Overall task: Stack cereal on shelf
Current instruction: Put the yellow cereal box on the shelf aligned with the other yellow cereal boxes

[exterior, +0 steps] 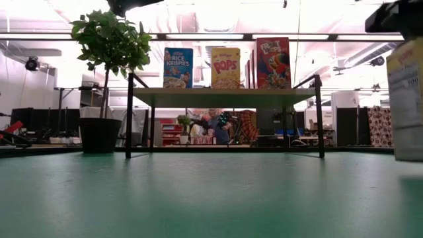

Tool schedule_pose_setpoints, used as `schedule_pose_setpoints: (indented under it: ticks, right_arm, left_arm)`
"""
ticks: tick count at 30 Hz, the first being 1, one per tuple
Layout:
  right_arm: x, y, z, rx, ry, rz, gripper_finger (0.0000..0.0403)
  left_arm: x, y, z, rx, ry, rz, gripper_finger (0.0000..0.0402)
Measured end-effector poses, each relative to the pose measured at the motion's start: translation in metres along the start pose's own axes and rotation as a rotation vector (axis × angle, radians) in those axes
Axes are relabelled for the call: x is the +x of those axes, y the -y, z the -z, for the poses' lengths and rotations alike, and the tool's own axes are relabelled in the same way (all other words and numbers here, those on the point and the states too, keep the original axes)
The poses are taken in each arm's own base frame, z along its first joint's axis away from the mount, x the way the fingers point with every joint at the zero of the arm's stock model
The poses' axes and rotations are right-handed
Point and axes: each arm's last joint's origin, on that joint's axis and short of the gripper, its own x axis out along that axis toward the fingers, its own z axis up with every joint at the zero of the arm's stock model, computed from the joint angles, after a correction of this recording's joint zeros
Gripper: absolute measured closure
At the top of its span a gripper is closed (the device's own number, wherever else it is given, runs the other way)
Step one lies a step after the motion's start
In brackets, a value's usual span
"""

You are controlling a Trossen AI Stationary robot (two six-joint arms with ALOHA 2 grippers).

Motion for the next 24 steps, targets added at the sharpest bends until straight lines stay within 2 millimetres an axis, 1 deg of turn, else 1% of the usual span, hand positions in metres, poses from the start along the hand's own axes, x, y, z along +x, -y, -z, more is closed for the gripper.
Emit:
schedule_pose_setpoints:
  ticks: [4,8,13,18,24]
  right_arm:
    - [-0.016,0.004,-0.013,0.027,0.052,-0.041,0.0229]
    - [-0.036,0.012,-0.031,0.015,0.129,-0.081,0.023]
    - [-0.061,0.028,-0.058,-0.026,0.307,-0.106,0.023]
    - [-0.087,0.046,-0.084,-0.099,0.521,-0.085,0.023]
    - [-0.119,0.076,-0.101,-0.145,0.681,0.015,0.023]
  left_arm:
    - [0.0,0.0,0.0,0.0,0.0,0.0,0.02]
    - [0.0,0.0,0.0,0.0,0.0,0.0,0.02]
    - [0.0,0.0,0.0,0.0,0.0,-0.001,0.02]
    - [0.0,0.0,0.0,0.001,0.0,-0.001,0.02]
    - [0.0,0.0,0.0,0.0,0.001,0.0,0.02]
